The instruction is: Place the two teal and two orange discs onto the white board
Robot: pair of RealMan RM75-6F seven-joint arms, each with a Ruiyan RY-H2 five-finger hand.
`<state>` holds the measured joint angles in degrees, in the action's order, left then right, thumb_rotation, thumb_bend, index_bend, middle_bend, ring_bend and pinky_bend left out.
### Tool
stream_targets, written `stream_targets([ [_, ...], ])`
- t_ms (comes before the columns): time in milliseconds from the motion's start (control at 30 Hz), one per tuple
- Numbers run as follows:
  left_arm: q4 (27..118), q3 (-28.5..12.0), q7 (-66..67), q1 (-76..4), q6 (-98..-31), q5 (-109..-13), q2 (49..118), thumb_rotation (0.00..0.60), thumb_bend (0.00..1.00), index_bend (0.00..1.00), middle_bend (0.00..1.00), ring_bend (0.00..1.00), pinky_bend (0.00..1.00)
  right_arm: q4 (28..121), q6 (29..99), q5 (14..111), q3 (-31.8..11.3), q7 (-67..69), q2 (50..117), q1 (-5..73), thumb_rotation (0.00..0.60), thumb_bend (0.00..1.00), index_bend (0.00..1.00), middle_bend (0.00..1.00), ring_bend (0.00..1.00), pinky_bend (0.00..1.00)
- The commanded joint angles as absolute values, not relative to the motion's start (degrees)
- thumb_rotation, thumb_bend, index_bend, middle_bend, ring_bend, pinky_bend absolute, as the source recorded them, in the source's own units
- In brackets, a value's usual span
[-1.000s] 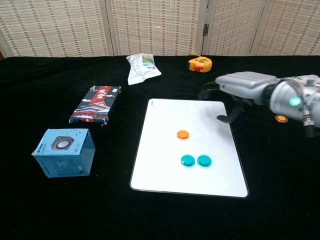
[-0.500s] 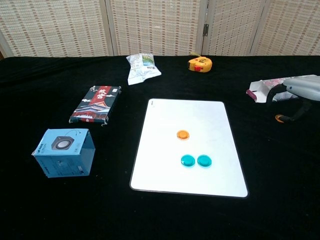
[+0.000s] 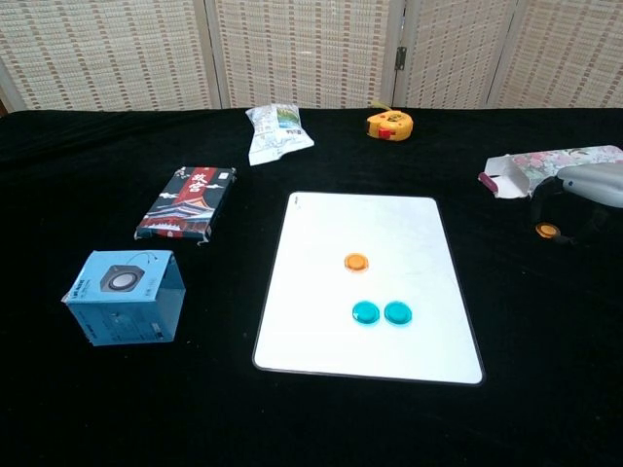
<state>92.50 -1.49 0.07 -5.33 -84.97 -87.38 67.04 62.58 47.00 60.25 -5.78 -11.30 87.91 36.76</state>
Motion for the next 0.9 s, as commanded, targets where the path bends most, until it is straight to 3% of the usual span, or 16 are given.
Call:
stream_targets([
  [33, 92.5, -1.5, 0.1, -5.3, -85.0, -87.4, 67.0, 0.600, 0.15, 0.04, 0.08, 0.02, 0.00, 62.1, 46.7, 60.4, -6.0, -11.2, 88.1, 36.7, 0.600, 0.44, 0.40, 0.23, 0.12, 0.04],
  [267, 92.4, -1.5, 0.0, -5.4, -84.8, -87.3, 67.1, 0.600, 0.15, 0.04, 0.08, 0.02, 0.00, 61.3, 46.2, 60.4, -6.3, -11.5, 88.2, 36.3, 0.600, 0.44, 0.41, 0.23, 0.12, 0.04],
  [567, 92.3, -1.5, -0.1, -5.4, -84.9, -87.3, 67.1, 0.600, 0.15, 0.04, 0.07, 0.02, 0.00, 61.5, 46.2, 60.9, -6.8, -12.0, 88.4, 36.1, 0.600, 0.45, 0.51, 0.25, 0.13, 0.04],
  [900, 92.9, -1.5, 0.1, -5.2, -85.4, -87.4, 66.7, 0.600, 0.15, 0.04, 0.07, 0.02, 0.00, 75.6, 47.9, 67.9, -7.9, -9.8, 83.9, 38.0, 0.600, 0.46, 0.51, 0.25, 0.13, 0.04],
])
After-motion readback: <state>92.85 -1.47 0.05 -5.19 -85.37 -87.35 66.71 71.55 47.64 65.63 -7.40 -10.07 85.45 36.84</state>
